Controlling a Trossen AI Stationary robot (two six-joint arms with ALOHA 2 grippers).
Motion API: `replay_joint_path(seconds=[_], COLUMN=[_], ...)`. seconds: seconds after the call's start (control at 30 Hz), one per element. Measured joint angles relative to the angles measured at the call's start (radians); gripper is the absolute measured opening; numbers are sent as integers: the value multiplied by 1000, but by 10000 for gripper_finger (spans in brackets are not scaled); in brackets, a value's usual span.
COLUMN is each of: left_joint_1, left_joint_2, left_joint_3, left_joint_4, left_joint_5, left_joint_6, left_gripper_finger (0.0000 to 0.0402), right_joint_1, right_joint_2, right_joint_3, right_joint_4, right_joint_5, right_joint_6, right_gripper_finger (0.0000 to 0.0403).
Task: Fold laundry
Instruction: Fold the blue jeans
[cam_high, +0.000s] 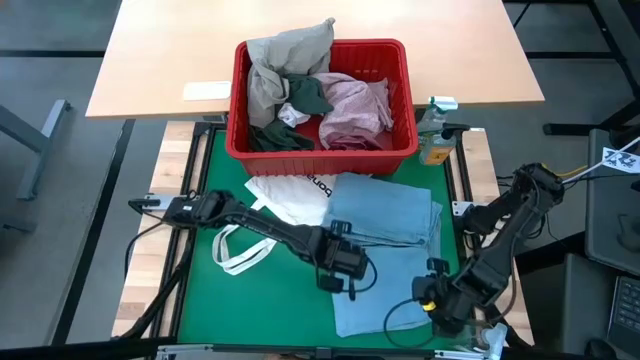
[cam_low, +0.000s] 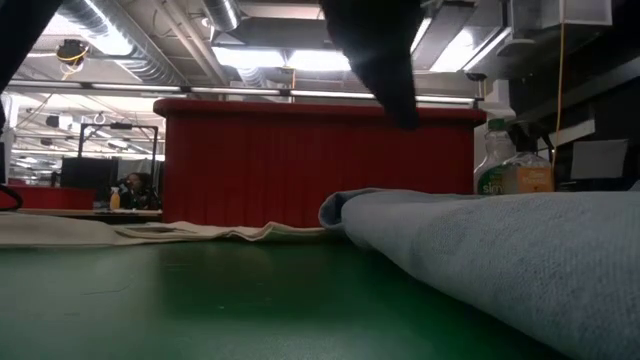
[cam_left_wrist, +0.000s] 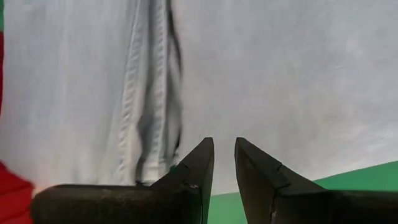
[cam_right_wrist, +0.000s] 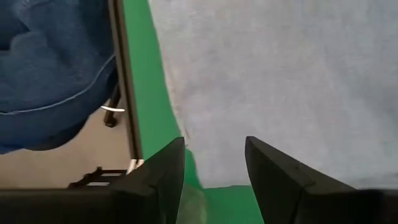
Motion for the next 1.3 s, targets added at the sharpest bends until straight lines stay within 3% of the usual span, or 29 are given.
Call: replay_joint_path(seconds=[0.2, 0.43, 0.6, 0.77, 0.9, 1.1, 1.3], left_joint_1=[-18, -18, -19, -18, -19, -18, -18], left_joint_2=[0, 0, 0, 0, 0, 0, 0], left_joint_3=[0, 0, 0, 0, 0, 0, 0], left_joint_4=[35, 40, 40, 45, 47, 47, 46], left_joint_5=[0, 0, 0, 0, 0, 0, 0], left_joint_6=[-3, -28, -30, -32, -32, -32, -30], left_gripper_finger=[65, 117, 148, 153, 153, 153, 153], right_joint_1=[22, 22, 22, 22, 23, 76, 165], right_joint_2=[0, 0, 0, 0, 0, 14, 107], right_joint_3=[0, -13, -23, -23, -23, -24, -24], right_joint_4=[18, 15, 10, 8, 18, 86, 150], right_joint_5=[8, -4, -18, -18, -18, 21, 73], right_joint_6=[60, 66, 67, 67, 67, 57, -61], right_gripper_finger=[170, 176, 224, 284, 309, 305, 299])
